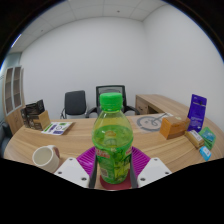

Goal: Pour water

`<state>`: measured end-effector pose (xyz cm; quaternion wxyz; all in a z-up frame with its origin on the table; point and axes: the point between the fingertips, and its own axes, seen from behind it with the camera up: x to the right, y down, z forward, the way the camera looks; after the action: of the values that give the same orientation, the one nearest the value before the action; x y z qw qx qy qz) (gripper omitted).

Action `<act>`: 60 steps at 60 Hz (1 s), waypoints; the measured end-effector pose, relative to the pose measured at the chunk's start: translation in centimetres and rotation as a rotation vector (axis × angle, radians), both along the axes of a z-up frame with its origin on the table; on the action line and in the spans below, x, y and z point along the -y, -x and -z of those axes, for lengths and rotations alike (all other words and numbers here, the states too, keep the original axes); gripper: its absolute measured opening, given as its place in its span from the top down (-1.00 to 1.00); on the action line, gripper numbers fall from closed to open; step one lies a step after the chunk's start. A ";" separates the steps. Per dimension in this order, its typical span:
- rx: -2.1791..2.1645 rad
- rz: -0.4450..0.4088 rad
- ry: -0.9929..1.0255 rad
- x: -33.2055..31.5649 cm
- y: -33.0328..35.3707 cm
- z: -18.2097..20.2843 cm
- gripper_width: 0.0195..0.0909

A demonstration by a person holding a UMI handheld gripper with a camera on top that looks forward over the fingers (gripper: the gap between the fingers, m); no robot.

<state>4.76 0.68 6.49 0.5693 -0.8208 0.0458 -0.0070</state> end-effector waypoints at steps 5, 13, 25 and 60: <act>0.005 0.008 0.012 0.1 -0.2 0.0 0.07; 0.005 0.033 0.078 0.9 -0.6 1.1 -0.38; -0.002 0.078 0.132 6.2 -0.2 1.1 -0.87; 0.008 0.066 0.128 23.8 6.8 -13.5 -0.84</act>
<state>-2.04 -23.10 19.97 0.5155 -0.8534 0.0702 -0.0320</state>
